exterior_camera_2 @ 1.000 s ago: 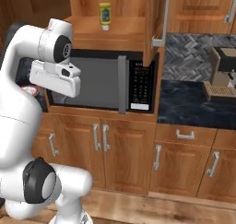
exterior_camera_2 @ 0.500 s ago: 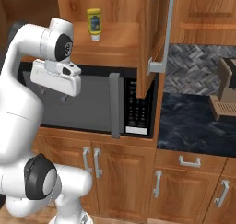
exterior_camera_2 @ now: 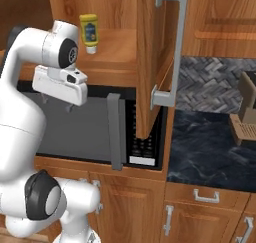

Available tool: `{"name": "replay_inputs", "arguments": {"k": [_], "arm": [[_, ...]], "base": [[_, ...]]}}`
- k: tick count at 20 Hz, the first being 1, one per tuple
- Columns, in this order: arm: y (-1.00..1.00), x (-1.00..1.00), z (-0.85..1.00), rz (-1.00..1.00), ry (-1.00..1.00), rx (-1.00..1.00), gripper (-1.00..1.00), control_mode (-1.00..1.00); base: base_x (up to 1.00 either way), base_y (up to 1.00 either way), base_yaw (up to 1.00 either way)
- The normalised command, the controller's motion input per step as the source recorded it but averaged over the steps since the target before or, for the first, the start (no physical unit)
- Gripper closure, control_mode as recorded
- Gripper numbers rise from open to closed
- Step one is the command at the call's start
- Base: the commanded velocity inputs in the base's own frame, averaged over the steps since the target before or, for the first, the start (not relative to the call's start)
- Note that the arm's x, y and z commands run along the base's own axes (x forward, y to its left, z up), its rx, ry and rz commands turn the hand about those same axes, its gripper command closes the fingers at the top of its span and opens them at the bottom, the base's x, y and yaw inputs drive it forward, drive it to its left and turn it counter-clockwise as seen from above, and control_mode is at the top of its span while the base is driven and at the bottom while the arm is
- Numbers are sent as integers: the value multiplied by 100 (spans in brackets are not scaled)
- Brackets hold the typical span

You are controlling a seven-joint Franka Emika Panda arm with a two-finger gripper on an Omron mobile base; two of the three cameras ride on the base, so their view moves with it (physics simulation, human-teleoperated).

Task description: Move the hot dog bun to the plate on the dining table and place the condiment next to that plate. Then navigate to the fridge and take the sausage and place it on the plate as well.

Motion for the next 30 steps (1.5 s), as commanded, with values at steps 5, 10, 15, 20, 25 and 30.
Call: {"name": "replay_inputs", "arguments": {"k": [5, 10, 15, 20, 25, 30], "arm": [[0, 0, 0, 0, 0, 0, -100, 100], [0, -12, 12, 0, -35, -7, -100, -100], [-6, -2, 72, 0, -77, -9, -100, -100], [-12, 11, 90, 2, -51, 0, -100, -100], [-2, 52, 42, 2, -40, 0, -100, -100], [0, 76, 27, 1, -42, -7, -100, -100]], "base": [[0, -23, -2], [0, 0, 0], [0, 0, 0], [0, 0, 0], [0, 0, 0], [0, 0, 0]]}}
